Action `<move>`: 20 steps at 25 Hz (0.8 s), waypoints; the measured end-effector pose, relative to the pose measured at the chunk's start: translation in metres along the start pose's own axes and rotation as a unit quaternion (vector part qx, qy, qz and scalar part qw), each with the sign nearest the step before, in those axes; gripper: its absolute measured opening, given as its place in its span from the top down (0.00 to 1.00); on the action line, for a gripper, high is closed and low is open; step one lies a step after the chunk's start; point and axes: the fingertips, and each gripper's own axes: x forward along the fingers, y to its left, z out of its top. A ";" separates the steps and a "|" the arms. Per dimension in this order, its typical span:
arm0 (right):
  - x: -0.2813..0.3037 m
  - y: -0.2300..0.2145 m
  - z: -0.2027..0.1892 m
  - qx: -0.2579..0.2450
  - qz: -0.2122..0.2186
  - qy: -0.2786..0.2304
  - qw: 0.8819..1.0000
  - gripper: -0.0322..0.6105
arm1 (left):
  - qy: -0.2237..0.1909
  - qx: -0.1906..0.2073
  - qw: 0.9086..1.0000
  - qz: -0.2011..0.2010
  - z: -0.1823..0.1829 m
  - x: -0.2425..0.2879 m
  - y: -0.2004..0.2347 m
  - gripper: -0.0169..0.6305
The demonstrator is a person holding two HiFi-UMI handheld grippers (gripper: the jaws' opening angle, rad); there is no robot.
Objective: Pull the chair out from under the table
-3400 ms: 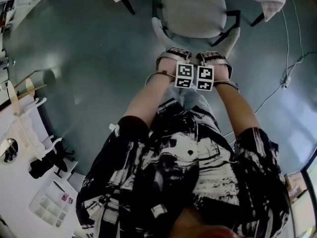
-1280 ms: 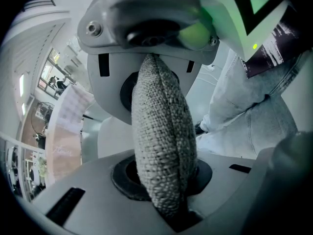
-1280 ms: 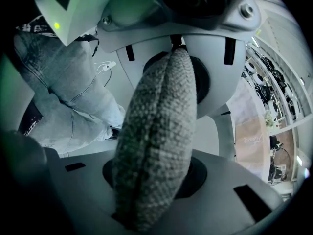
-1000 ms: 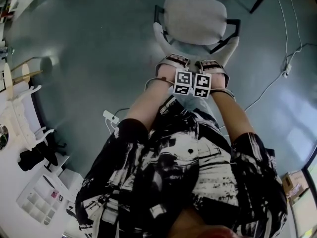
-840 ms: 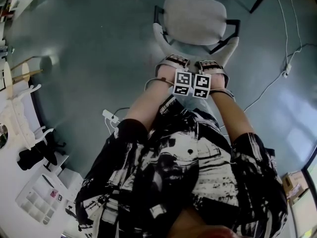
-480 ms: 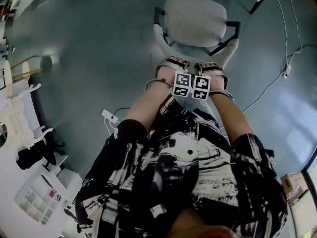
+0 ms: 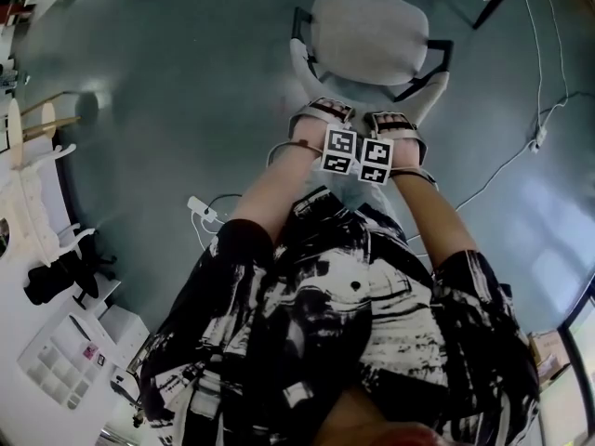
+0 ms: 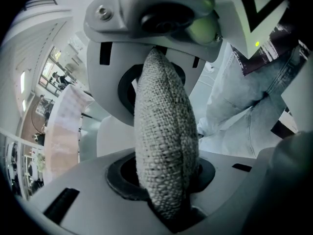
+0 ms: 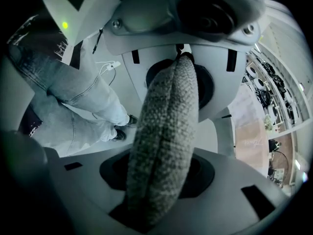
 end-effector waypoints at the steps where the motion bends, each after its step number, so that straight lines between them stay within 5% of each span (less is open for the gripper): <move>1: -0.004 0.000 0.002 -0.002 -0.001 -0.002 1.000 0.71 | 0.000 -0.003 1.000 -0.002 -0.001 -0.004 0.000 0.78; 8: -0.046 0.002 0.009 -0.024 -0.031 -0.035 0.999 0.70 | -0.032 -0.005 0.999 0.021 -0.009 -0.050 -0.007 0.72; 13: -0.109 -0.013 0.003 0.028 -0.095 -0.074 0.992 0.71 | -0.079 -0.046 0.993 0.079 -0.013 -0.114 0.008 0.76; 16: -0.170 -0.039 0.010 0.098 -0.149 -0.119 0.977 0.72 | -0.133 -0.112 0.976 0.133 -0.008 -0.179 0.031 0.84; 20: -0.249 -0.100 0.017 0.197 -0.234 -0.192 0.933 0.72 | -0.209 -0.220 0.932 0.200 -0.004 -0.257 0.083 0.84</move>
